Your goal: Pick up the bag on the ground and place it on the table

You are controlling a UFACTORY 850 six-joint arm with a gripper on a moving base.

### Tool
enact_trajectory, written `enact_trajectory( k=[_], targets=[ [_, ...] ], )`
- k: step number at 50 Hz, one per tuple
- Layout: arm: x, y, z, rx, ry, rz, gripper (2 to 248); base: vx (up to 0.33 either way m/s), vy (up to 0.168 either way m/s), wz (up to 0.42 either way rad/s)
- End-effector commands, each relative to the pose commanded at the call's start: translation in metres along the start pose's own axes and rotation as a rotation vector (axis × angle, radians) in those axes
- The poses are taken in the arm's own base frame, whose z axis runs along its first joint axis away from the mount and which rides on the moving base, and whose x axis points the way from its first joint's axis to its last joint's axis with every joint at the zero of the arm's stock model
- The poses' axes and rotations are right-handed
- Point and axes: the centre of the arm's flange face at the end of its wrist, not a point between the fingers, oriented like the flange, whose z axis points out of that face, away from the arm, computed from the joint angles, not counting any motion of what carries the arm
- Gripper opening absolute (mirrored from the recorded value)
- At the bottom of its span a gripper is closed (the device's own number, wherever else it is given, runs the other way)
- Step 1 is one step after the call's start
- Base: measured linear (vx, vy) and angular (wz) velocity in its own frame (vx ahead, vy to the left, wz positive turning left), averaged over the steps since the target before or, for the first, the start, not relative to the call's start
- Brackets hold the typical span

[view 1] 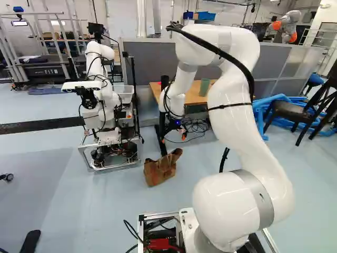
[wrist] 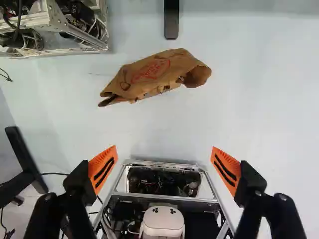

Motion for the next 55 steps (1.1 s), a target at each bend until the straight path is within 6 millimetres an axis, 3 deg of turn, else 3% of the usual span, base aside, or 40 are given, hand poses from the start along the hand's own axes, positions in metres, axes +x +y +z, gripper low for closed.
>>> enact_trajectory(
  k=[16,55],
  targets=[
    [0.027,0.0,0.025,0.0,0.004,0.0,247,0.0,0.0,0.0],
    [0.063,0.003,0.086,0.0,-0.009,0.004,247,0.0,0.0,0.0]
  ],
)
